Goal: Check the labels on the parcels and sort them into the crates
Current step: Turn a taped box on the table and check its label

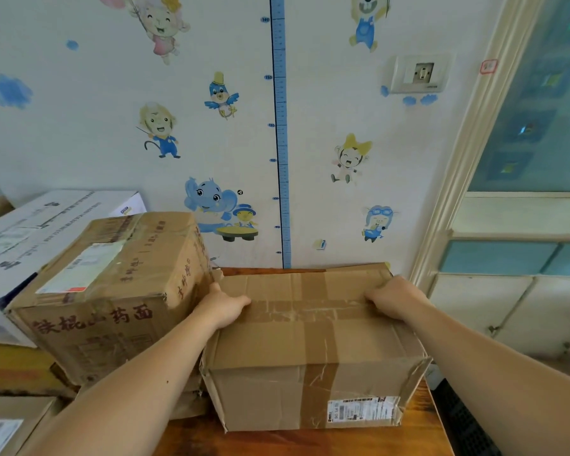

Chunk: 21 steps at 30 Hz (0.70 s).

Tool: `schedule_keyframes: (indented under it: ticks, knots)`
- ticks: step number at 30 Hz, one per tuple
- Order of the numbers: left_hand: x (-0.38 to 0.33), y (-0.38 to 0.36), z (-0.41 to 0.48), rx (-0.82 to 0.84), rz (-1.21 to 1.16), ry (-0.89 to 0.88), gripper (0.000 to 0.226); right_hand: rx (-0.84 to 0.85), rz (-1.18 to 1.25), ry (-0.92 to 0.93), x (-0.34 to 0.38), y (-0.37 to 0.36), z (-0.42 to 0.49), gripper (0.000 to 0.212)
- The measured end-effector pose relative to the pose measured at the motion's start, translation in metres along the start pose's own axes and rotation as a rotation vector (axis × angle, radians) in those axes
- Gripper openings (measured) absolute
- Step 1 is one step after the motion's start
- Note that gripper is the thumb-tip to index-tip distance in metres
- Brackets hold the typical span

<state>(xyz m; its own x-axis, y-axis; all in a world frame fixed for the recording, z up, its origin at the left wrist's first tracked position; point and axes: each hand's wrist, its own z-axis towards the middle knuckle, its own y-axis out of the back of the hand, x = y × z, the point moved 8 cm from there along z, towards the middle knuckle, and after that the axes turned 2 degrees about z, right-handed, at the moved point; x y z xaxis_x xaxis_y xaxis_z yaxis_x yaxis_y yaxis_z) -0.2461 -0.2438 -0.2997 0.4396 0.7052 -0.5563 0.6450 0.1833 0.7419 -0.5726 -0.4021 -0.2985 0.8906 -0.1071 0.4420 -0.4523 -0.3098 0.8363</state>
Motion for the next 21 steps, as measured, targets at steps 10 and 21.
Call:
schedule_keyframes:
  ticks: [10,21]
  knots:
    - [-0.006,-0.001,0.012,-0.074,0.054,-0.036,0.092,-0.025,0.143,-0.092,0.002,-0.003,0.008,0.075]
    - [0.002,-0.004,-0.002,0.045,0.159,-0.084,0.113,-0.106,-0.224,0.121,0.016,-0.003,-0.021,0.102]
